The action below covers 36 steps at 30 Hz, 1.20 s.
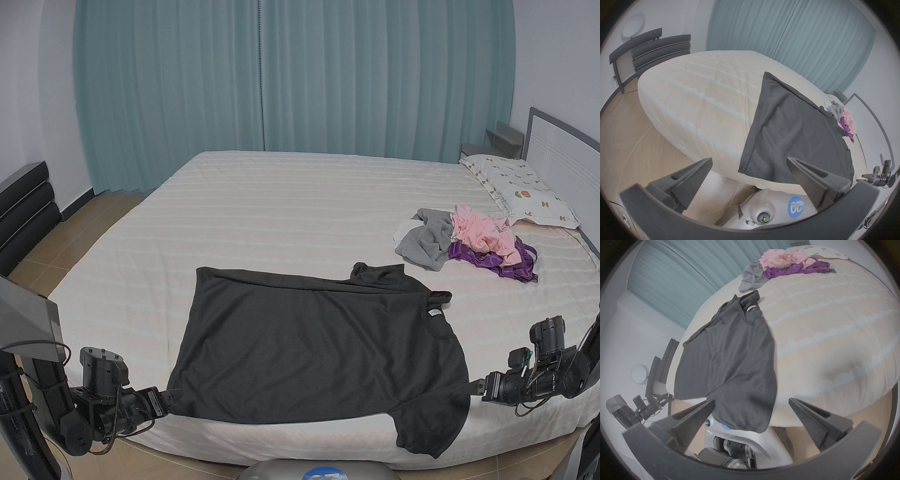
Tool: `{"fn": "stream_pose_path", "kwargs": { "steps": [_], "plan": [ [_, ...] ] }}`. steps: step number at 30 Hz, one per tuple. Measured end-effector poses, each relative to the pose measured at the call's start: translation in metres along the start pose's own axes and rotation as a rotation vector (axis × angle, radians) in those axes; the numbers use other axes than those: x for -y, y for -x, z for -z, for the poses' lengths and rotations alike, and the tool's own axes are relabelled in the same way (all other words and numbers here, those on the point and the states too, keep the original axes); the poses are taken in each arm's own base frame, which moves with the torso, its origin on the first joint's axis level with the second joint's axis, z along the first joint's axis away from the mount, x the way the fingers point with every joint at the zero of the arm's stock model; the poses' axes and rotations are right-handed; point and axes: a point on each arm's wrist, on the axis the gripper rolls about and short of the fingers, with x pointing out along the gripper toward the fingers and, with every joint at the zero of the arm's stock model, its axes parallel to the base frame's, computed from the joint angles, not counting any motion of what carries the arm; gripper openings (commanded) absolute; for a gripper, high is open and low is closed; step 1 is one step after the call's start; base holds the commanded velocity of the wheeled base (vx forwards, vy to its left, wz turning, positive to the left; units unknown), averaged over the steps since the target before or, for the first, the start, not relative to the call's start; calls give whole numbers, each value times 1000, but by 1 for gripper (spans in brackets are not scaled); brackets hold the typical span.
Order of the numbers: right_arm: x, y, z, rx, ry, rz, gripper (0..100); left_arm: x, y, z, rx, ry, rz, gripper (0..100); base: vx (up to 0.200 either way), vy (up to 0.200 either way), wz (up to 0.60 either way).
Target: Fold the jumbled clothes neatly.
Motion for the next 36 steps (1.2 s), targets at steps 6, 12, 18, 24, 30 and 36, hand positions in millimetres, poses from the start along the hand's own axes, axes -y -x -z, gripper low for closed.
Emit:
{"fn": "stream_pose_path", "kwargs": {
  "steps": [6, 12, 18, 24, 30, 36],
  "plan": [
    [2, -19, -12, 44, 17, -12, 100, -2, 0, -4, 20, 15, 2, 100, 0, 0, 0],
    [7, -34, -15, 82, 1, -23, 100, -2, -1, -5, 28, 20, 4, 100, 0, 0, 0],
    [10, -43, -9, 89, 1, -1, 0, -2, -1, -6, 30, 22, 4, 100, 0, 0, 0],
    [14, -38, 2, 80, -7, 37, 0, -2, -1, -6, 29, 22, 4, 100, 0, 0, 0],
    [18, -28, 11, 70, -18, 56, 0, -2, 0, -5, 26, 19, 4, 100, 0, 0, 0],
    [20, -19, 17, 73, -27, 65, 0, -1, 0, -4, 22, 15, 7, 100, 0, 0, 0]
  ]
}}
